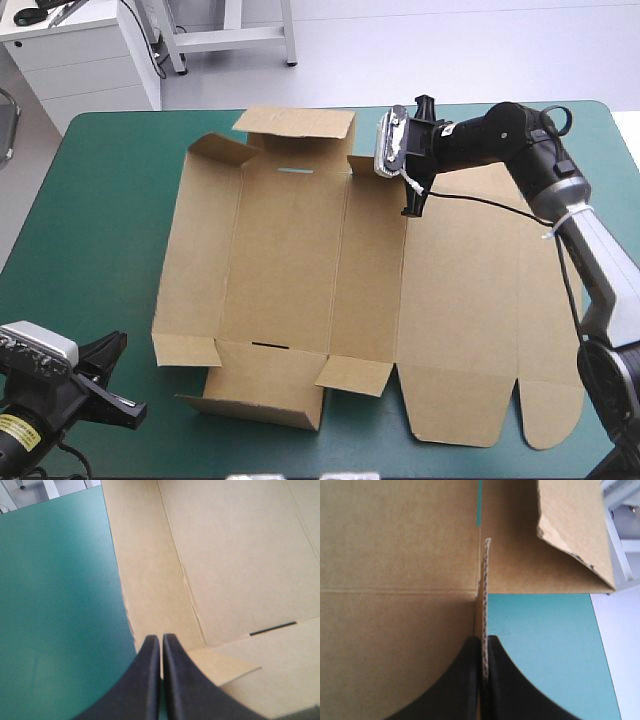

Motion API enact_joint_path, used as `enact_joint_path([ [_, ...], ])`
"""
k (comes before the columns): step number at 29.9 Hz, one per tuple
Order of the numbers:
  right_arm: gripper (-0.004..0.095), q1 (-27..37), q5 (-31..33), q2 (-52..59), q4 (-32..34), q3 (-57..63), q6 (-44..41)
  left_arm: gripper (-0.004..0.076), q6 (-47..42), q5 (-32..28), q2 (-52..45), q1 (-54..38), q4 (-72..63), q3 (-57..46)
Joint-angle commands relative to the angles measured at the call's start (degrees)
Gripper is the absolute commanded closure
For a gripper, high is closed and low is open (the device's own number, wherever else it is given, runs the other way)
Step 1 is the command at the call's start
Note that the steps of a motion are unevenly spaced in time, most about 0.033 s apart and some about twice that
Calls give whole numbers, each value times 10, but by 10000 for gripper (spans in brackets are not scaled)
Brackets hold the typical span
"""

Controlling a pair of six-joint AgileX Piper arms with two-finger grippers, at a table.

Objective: Fold the box

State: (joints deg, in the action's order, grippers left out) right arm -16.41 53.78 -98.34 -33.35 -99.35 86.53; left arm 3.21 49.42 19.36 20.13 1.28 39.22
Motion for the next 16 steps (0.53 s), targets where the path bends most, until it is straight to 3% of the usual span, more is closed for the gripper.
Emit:
enact_joint_path([
  [1, 928, 0, -23, 7, -83, -20, 81, 731, -2, -42, 6, 0, -1, 18],
  [6, 928, -4, -16, -19, -129, -19, 118, 731, -2, -42, 6, 0, -1, 18],
  [13, 928, -44, -31, -57, -41, -19, 120, 731, -2, -49, 6, 0, -1, 18],
  [16, 917, -52, -51, -71, -36, -19, 114, 731, -2, -50, 6, 0, -1, 18],
])
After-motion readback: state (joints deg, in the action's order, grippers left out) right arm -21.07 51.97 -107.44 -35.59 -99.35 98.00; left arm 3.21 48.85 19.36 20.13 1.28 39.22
